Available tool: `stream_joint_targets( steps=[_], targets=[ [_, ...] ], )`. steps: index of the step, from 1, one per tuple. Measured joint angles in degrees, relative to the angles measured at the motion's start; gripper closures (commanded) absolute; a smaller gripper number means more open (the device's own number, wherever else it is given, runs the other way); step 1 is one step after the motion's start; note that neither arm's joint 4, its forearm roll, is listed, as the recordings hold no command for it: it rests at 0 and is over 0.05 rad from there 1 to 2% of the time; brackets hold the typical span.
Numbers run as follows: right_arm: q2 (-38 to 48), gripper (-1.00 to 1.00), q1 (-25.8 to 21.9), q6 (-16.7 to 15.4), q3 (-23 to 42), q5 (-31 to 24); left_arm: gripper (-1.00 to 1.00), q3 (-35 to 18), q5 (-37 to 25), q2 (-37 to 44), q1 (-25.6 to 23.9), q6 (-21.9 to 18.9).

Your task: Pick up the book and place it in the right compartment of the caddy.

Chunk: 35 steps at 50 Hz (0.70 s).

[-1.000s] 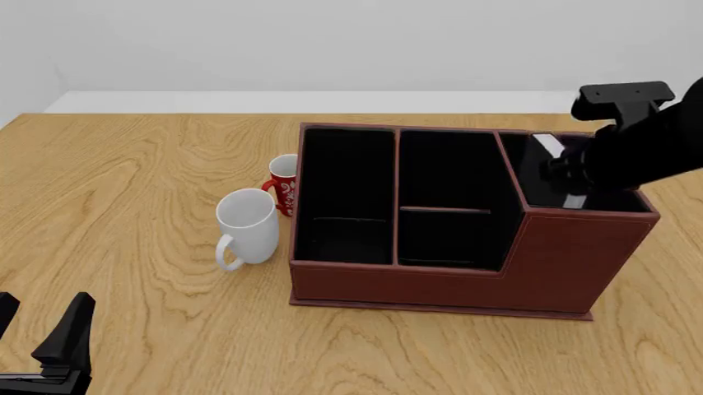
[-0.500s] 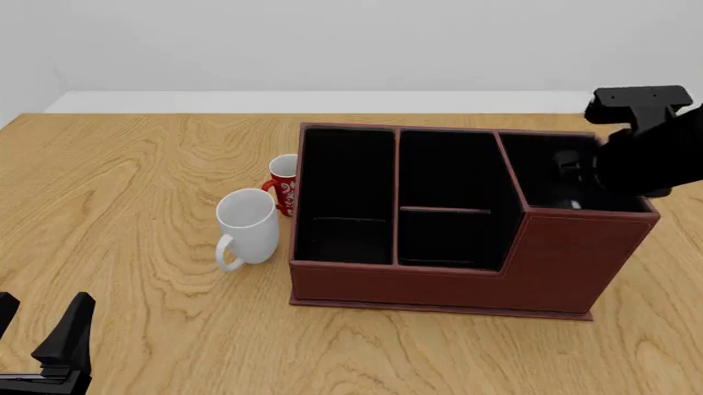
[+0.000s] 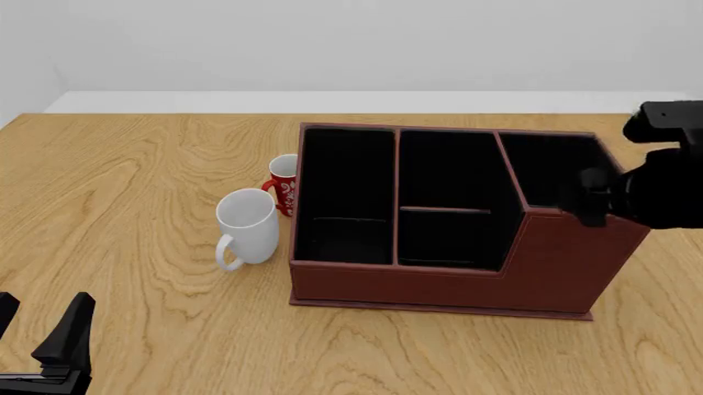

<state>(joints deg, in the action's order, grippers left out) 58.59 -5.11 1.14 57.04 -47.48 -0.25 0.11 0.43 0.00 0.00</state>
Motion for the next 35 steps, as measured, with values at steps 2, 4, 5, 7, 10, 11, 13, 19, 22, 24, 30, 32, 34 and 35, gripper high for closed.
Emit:
stream_joint_targets(
  steps=[2, 4, 5, 7, 10, 11, 13, 19, 22, 24, 30, 32, 34, 35],
  targets=[
    [-1.4, -1.0, -0.37, 0.45, -1.18, 0.44, -1.0, 0.0, 0.0, 0.0, 0.0, 0.0],
    [-2.75, -1.0, -0.75, 0.93, -2.26, 0.86, -1.0, 0.0, 0.0, 0.0, 0.0, 0.0],
    [-3.42, -1.0, -0.91, 1.1, -2.85, 1.09, -1.0, 0.0, 0.0, 0.0, 0.0, 0.0],
    [-4.68, -1.0, -1.16, 1.37, -3.92, 1.51, -1.0, 0.0, 0.0, 0.0, 0.0, 0.0],
    [-6.75, -1.0, -1.59, 1.85, -5.52, 2.24, -1.0, 0.0, 0.0, 0.0, 0.0, 0.0],
    [-7.48, -1.0, -1.82, 2.14, -6.07, 2.52, -1.0, 0.0, 0.0, 0.0, 0.0, 0.0],
    [-8.77, -1.0, -2.19, 2.54, -7.11, 3.06, -1.0, 0.0, 0.0, 0.0, 0.0, 0.0],
    [-12.23, -1.0, -2.85, 2.81, -10.27, 4.93, -1.0, 0.0, 0.0, 0.0, 0.0, 0.0],
    [-13.66, -1.0, -2.67, 2.05, -11.75, 5.95, -1.0, 0.0, 0.0, 0.0, 0.0, 0.0],
    [-14.59, -1.0, -2.46, 1.27, -12.75, 6.76, -1.0, 0.0, 0.0, 0.0, 0.0, 0.0],
    [-18.1, -1.0, -2.12, -0.63, -16.09, 9.95, -1.0, 0.0, 0.0, 0.0, 0.0, 0.0],
    [-19.25, -1.0, -1.86, -1.44, -17.72, 11.45, -1.0, 0.0, 0.0, 0.0, 0.0, 0.0],
    [-20.38, -1.0, -1.49, -2.34, -19.35, 13.0, -1.0, 0.0, 0.0, 0.0, 0.0, 0.0],
    [-20.9, -1.0, -1.32, -2.81, -20.15, 13.77, -1.0, 0.0, 0.0, 0.0, 0.0, 0.0]
  ],
)
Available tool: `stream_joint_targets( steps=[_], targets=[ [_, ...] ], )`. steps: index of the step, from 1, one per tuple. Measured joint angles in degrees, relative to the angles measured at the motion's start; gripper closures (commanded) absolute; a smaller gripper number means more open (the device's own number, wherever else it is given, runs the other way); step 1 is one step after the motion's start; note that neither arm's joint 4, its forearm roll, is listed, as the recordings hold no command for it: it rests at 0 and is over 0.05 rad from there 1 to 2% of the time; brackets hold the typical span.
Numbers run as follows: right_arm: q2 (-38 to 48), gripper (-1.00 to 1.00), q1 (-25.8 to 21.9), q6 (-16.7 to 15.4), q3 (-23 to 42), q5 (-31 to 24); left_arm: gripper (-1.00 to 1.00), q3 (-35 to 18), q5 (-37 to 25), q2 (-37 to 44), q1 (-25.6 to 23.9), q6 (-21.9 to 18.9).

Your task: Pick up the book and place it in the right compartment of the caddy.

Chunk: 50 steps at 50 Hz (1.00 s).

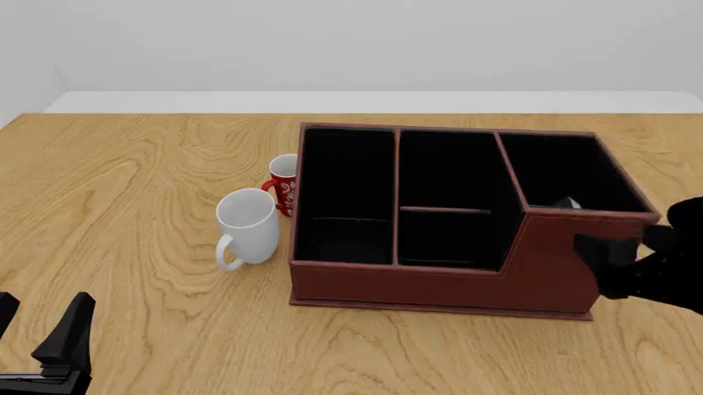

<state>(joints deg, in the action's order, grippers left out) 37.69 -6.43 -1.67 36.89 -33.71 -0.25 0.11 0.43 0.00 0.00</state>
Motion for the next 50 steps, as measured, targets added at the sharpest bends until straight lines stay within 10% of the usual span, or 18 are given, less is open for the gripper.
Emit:
stream_joint_targets(
  steps=[28, 50],
  targets=[
    [-15.59, -1.0, 0.06, -6.38, -23.17, 23.98, -1.0, 0.0, 0.0, 0.0, 0.0, 0.0],
    [-32.74, -1.0, 0.06, -3.46, -30.49, 23.41, -1.0, 0.0, 0.0, 0.0, 0.0, 0.0]
  ],
)
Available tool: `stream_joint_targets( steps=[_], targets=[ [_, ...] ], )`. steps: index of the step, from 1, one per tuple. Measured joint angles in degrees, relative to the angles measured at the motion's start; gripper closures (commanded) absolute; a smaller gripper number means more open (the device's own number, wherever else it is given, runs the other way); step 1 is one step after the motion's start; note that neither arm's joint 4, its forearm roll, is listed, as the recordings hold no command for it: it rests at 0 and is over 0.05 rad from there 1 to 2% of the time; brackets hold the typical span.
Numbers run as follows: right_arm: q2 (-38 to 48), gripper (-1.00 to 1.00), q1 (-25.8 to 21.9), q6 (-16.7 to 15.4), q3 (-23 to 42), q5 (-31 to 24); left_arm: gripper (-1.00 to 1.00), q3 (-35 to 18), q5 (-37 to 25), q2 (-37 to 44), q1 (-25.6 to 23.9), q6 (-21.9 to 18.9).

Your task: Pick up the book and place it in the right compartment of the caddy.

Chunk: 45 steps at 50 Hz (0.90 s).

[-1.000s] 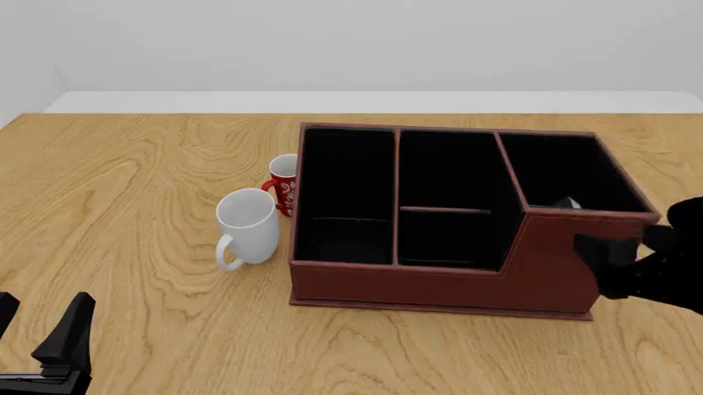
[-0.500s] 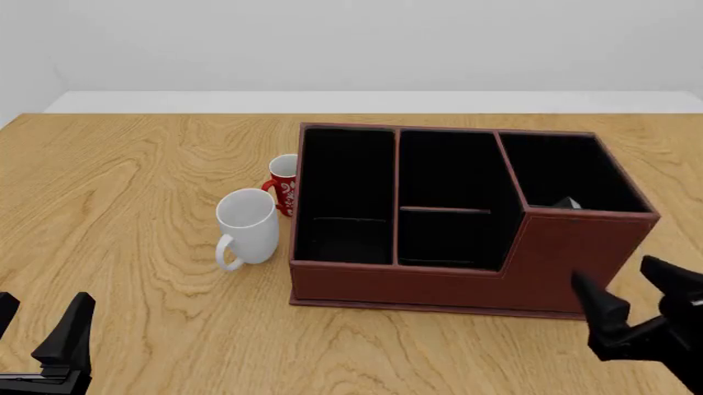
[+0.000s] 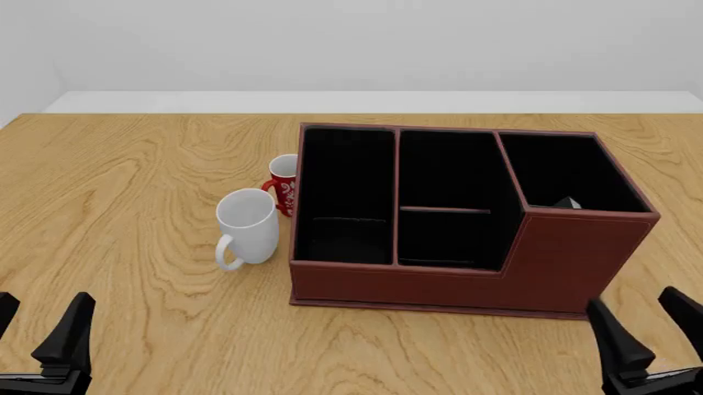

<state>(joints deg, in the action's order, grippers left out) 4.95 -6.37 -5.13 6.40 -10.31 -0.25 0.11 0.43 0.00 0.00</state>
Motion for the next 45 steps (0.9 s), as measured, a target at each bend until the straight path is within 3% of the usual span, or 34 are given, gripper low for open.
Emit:
stream_joint_targets(
  steps=[23, 33, 45],
  targets=[
    [-4.45, -1.0, 0.6, 3.67, -1.95, -0.99, -1.0, 0.0, 0.0, 0.0, 0.0, 0.0],
    [-4.76, -1.0, 1.09, 3.36, 1.58, -6.61, -1.0, 0.0, 0.0, 0.0, 0.0, 0.0],
    [-4.89, -1.0, 1.66, 2.24, 7.14, -17.43, -1.0, 0.0, 0.0, 0.0, 0.0, 0.0]
  ],
)
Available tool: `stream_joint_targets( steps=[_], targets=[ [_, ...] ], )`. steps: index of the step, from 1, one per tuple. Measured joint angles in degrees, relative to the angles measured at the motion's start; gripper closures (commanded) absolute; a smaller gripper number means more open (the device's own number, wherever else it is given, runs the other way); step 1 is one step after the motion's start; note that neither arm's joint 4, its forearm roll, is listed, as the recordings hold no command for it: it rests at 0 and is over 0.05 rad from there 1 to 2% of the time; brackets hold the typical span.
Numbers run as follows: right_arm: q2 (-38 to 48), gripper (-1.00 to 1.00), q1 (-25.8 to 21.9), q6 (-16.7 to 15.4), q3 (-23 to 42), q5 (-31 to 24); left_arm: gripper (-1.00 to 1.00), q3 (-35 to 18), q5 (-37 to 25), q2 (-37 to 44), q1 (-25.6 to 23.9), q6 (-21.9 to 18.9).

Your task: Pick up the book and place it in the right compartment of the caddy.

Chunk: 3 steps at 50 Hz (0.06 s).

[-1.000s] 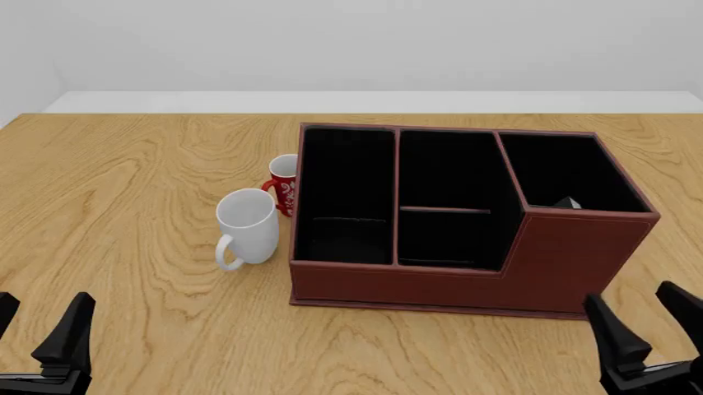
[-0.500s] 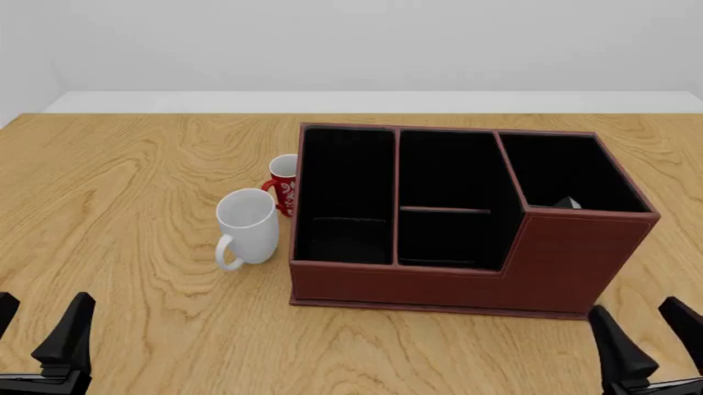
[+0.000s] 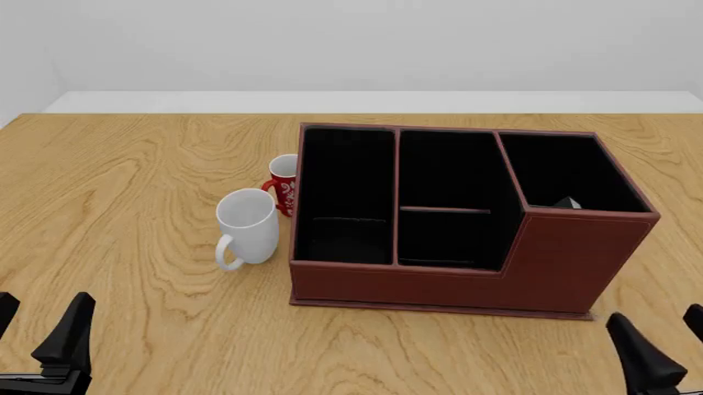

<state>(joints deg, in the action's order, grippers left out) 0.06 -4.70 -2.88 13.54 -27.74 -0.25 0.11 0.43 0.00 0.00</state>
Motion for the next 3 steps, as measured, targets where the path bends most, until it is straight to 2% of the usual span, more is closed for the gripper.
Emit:
stream_joint_targets(
  steps=[3],
  targets=[
    [-0.01, -1.0, 0.07, -0.19, 2.06, -3.2, -1.0, 0.0, 0.0, 0.0, 0.0, 0.0]
  ],
)
